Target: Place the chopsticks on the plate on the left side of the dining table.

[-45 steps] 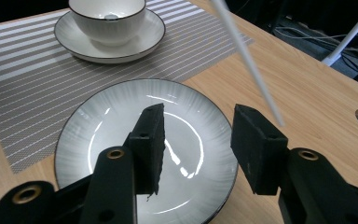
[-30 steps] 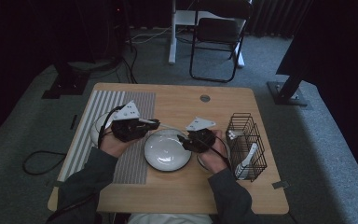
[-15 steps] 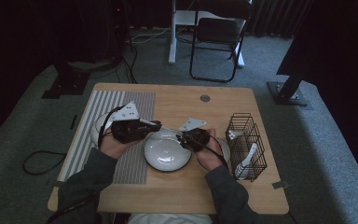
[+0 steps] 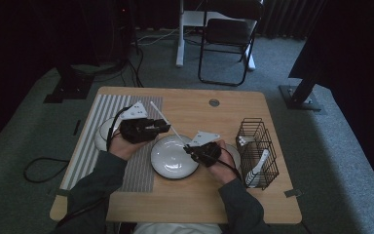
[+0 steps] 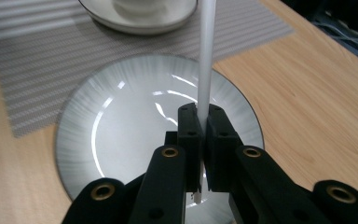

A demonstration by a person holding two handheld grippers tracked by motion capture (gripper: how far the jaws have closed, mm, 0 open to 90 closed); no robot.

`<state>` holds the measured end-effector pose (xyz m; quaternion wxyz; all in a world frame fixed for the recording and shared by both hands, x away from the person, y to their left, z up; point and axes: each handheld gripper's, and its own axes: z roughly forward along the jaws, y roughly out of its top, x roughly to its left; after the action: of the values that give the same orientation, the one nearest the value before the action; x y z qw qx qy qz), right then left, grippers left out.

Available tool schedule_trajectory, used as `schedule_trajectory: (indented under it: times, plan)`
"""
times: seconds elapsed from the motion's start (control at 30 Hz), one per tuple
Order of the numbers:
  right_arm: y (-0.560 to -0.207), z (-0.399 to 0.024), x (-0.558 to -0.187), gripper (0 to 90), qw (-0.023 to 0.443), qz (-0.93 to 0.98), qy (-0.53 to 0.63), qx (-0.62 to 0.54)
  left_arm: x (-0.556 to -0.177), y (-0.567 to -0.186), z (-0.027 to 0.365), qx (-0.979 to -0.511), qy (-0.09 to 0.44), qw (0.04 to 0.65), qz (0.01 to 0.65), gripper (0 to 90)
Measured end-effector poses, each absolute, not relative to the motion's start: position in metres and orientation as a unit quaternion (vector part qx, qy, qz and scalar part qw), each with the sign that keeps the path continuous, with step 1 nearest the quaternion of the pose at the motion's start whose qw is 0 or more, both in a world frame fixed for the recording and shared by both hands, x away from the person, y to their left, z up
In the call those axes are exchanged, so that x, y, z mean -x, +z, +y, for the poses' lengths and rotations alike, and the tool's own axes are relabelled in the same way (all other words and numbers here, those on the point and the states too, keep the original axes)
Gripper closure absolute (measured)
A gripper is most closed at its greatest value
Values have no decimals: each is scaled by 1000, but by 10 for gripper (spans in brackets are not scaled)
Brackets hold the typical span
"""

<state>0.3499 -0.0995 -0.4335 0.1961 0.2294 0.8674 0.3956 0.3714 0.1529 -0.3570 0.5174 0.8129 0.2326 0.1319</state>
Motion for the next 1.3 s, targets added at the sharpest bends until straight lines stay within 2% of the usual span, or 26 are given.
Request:
schedule_trajectory:
  times: [0.07, 0.3, 0.5, 0.7, 0.9, 1.3]
  plan:
    - [-432, -100, -348, 867, 196, 865, 402, -228, -370, -357, 155, -812, 135, 518, 233, 735]
    - [-427, -101, -349, 869, 209, 859, 397, -245, -363, -350, 158, -804, 160, 526, 228, 857]
    - [-432, -93, -345, 868, 215, 873, 373, -228, -364, -346, 154, -799, 179, 529, 223, 885]
    - [-429, -91, -341, 868, 204, 875, 382, -216, -369, -353, 155, -806, 204, 502, 238, 887]
    - [-422, -93, -338, 868, 197, 872, 399, -206, -376, -364, 160, -809, 208, 485, 257, 873]
    - [-414, -88, -338, 866, 190, 871, 409, -196, -385, -378, 172, -808, 194, 473, 294, 794]
